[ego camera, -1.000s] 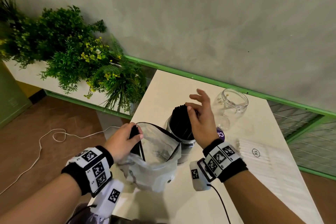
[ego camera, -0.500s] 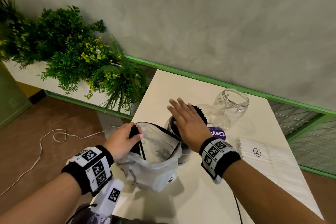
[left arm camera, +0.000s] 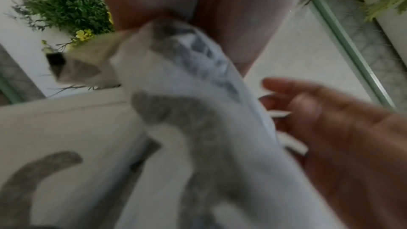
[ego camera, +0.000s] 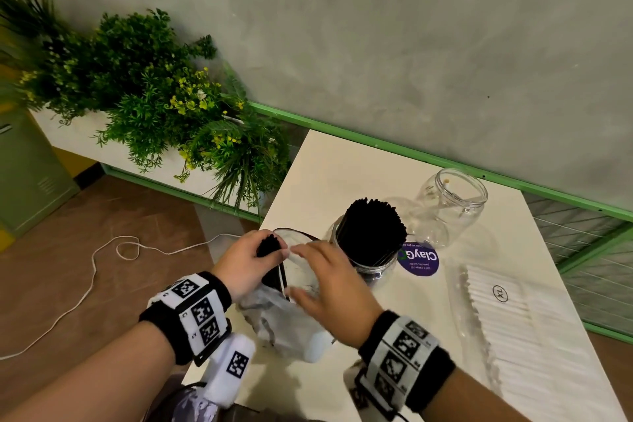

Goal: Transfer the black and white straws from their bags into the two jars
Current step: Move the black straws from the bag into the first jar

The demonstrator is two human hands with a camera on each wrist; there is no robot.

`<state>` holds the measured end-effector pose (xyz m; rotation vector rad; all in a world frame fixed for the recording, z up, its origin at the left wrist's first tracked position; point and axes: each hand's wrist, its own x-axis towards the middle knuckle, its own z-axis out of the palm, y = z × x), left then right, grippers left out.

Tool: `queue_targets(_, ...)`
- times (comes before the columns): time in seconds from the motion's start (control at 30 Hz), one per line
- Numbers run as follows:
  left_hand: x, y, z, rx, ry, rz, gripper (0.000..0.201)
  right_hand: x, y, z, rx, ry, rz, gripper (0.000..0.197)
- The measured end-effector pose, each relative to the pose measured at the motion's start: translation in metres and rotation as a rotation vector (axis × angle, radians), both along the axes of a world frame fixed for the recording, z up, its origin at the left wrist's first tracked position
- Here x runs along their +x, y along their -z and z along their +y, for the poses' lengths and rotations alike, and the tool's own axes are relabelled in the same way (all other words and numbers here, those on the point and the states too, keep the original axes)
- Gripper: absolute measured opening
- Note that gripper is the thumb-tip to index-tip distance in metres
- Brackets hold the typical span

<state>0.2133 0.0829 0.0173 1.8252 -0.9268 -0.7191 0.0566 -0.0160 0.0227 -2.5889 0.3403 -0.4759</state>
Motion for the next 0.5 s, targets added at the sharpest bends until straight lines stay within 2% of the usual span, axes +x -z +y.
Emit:
queue_targets(0.03, -0.002, -0.002, 0.000, -0.012, -0.009, 0.042, 0.004, 0.000, 0.011, 0.004, 0.020, 0.023, 0.077, 0.062)
queue_targets(0.1, -0.004, -0.005, 0.002, -0.032, -0.043, 0.219, 0.017, 0.001, 0.024, 0.004, 0.069, 0.109, 0.112, 0.078)
queue_targets(0.2, -0.005, -0.003, 0.006, -0.019, -0.029, 0.422, 0.065, 0.003, 0.029, 0.001, 0.136, 0.167, 0.111, 0.089)
queue_targets(0.27, -0.008, -0.003, 0.007, -0.028, -0.016, 0.582, 0.079, 0.006, 0.031, 0.003, 0.174, 0.180, 0.127, 0.089)
queue_targets(0.37, -0.016, -0.007, 0.007, -0.026, -0.033, 0.742, 0.058, 0.012, 0.041, 0.006, 0.295, 0.226, 0.104, 0.078)
queue_targets(0.43, -0.020, -0.010, 0.007, -0.011, -0.036, 0.777, 0.044, 0.014, 0.046, 0.006, 0.383, 0.236, 0.055, 0.065)
queue_targets(0.5, -0.021, -0.010, 0.009, -0.005, 0.008, 0.767, 0.044, 0.013, 0.046, 0.006, 0.493, 0.241, -0.002, 0.045)
